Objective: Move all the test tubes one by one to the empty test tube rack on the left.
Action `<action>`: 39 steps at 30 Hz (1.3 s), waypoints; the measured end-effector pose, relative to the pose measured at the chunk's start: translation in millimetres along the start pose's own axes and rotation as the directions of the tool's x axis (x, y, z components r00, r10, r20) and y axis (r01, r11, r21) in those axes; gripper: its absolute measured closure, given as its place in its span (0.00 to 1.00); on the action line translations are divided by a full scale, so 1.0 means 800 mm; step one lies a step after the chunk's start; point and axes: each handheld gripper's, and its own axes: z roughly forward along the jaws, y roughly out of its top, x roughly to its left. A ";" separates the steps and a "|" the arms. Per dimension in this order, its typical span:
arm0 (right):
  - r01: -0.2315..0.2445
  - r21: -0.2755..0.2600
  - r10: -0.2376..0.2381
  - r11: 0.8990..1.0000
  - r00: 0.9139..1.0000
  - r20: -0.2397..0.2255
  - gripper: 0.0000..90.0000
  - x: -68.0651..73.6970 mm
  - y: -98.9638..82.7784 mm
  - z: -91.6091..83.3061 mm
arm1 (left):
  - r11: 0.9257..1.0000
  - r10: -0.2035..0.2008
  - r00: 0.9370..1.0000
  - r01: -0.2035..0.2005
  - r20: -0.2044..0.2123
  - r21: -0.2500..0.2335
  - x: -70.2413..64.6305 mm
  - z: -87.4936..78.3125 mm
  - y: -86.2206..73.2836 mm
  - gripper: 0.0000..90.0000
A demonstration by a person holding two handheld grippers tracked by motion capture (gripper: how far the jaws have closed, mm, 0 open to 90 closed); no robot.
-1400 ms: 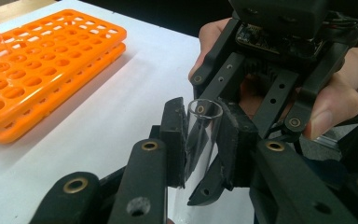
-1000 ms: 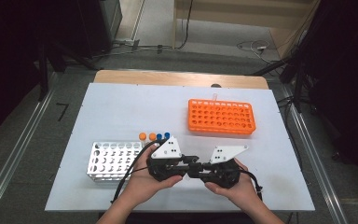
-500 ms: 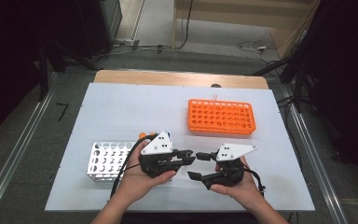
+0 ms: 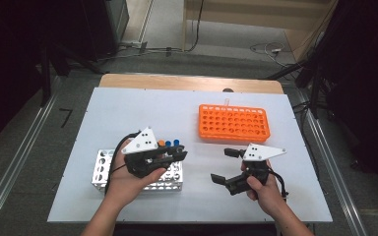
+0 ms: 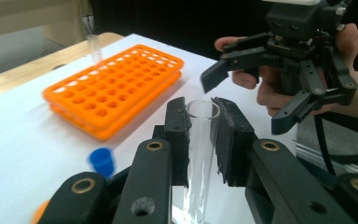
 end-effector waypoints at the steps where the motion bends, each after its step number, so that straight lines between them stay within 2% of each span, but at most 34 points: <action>1: 0.000 -0.006 0.000 1.000 1.000 0.009 0.01 -0.002 -0.001 -0.001 | 1.000 -0.004 1.000 0.004 -0.001 -0.005 0.003 -0.004 0.000 0.85; 5: -0.009 -0.004 0.009 1.000 0.999 0.045 0.02 -0.011 -0.005 -0.002 | 1.000 -0.012 1.000 0.011 -0.027 -0.024 0.012 -0.018 0.000 0.85; 10: -0.031 -0.012 0.032 0.999 0.998 0.047 0.02 -0.020 -0.010 -0.004 | 0.999 -0.005 0.998 0.003 -0.061 -0.034 0.023 -0.036 -0.002 0.85; 18: -0.029 -0.019 0.030 0.999 0.997 0.076 0.02 -0.028 -0.015 -0.007 | 0.998 -0.025 0.992 0.018 -0.123 -0.056 0.043 -0.064 -0.009 0.85; 22: -0.036 -0.021 0.038 0.999 0.996 0.082 0.02 -0.032 -0.016 -0.008 | 0.998 -0.038 0.991 0.031 -0.129 -0.061 0.051 -0.072 -0.014 0.85; 27: -0.038 -0.014 0.040 0.999 0.996 0.086 0.02 -0.035 -0.018 -0.008 | 0.998 -0.042 0.983 0.035 -0.178 -0.042 0.061 -0.078 -0.023 0.85; 32: -0.043 -0.012 0.044 0.999 0.995 0.091 0.03 -0.037 -0.019 -0.008 | 0.997 -0.070 0.978 0.061 -0.195 -0.050 0.069 -0.075 -0.034 0.85; 37: -0.046 0.004 0.046 0.999 0.995 0.094 0.02 -0.038 -0.020 -0.006 | 0.997 -0.073 0.965 0.066 -0.252 -0.039 0.073 -0.067 -0.043 0.85; 39: -0.046 0.005 0.045 0.999 0.995 0.093 0.03 -0.038 -0.021 -0.006 | 0.996 -0.083 0.962 0.073 -0.260 -0.046 0.075 -0.066 -0.047 0.85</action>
